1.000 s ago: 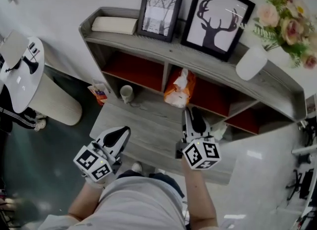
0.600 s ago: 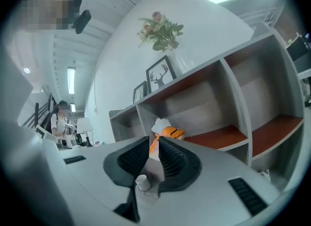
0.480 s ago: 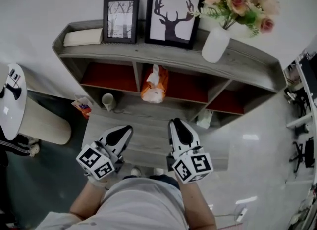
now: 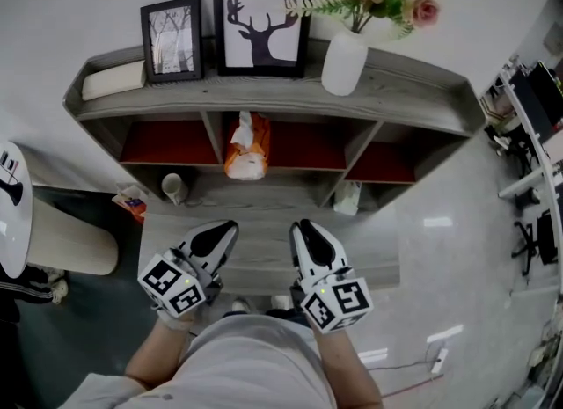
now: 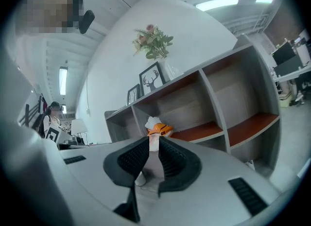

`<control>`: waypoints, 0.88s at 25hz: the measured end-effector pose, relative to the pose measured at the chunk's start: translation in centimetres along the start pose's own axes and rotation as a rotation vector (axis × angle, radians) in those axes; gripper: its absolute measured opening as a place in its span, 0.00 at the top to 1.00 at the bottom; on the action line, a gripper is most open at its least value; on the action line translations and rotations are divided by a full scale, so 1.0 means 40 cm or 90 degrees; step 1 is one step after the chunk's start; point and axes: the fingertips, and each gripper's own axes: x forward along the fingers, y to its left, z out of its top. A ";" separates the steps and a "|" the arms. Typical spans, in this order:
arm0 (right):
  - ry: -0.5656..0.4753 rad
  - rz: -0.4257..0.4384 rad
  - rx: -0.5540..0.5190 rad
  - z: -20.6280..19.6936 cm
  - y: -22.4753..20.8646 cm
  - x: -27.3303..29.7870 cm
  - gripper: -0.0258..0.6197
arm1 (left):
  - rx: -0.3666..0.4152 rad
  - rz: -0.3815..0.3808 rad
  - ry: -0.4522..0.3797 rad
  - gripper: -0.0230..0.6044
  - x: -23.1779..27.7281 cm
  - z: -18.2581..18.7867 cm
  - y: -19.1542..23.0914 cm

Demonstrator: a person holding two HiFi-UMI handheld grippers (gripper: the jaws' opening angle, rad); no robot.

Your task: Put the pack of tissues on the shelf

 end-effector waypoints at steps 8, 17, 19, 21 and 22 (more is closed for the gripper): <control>0.011 0.000 0.003 -0.017 -0.002 -0.002 0.86 | -0.003 -0.008 0.011 0.94 0.015 -0.012 0.003; 0.018 0.015 0.004 -0.025 0.012 0.007 0.86 | -0.005 -0.011 0.011 0.94 0.019 -0.010 0.009; 0.019 0.015 0.004 -0.027 0.012 0.008 0.86 | -0.005 -0.011 0.011 0.94 0.019 -0.012 0.010; 0.020 0.015 0.005 -0.029 0.013 0.008 0.86 | -0.006 -0.011 0.012 0.94 0.018 -0.013 0.010; 0.020 0.015 0.005 -0.030 0.014 0.008 0.86 | -0.006 -0.011 0.013 0.94 0.016 -0.014 0.010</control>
